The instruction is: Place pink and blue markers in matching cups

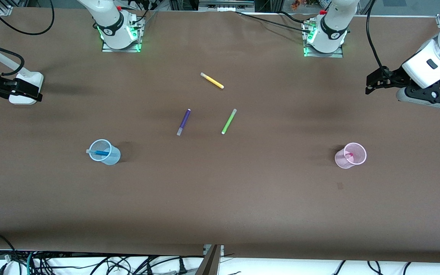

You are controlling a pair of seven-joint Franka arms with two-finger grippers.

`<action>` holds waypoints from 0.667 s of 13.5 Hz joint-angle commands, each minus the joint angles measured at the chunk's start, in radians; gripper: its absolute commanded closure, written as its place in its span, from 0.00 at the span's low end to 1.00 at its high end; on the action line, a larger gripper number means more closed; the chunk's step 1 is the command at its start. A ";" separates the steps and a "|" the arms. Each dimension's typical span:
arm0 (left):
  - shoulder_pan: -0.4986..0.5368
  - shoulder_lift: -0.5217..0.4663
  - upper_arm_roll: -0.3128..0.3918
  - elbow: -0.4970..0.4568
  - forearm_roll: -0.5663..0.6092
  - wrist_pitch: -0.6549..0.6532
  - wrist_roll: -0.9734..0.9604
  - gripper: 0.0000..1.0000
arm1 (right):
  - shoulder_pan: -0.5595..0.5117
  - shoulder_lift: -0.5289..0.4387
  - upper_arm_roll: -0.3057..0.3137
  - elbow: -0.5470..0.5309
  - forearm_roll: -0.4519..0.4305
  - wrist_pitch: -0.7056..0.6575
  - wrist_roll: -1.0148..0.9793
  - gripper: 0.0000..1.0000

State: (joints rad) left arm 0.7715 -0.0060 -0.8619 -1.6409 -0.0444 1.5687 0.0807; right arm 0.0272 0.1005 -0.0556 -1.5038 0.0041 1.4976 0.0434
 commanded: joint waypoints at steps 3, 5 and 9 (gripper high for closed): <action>-0.284 0.017 0.206 0.033 0.095 -0.052 -0.021 0.00 | -0.010 0.007 0.005 0.016 -0.013 -0.004 -0.005 0.00; -0.503 0.012 0.427 0.033 0.095 -0.058 -0.018 0.00 | -0.004 0.005 0.006 0.016 -0.013 -0.004 0.013 0.00; -0.835 0.009 0.774 0.035 0.095 -0.070 -0.019 0.00 | 0.000 0.008 0.013 0.016 -0.010 -0.002 0.087 0.00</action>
State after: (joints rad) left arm 0.0637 -0.0048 -0.2168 -1.6365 0.0240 1.5266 0.0744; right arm 0.0289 0.1007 -0.0513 -1.5039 0.0040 1.4981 0.0793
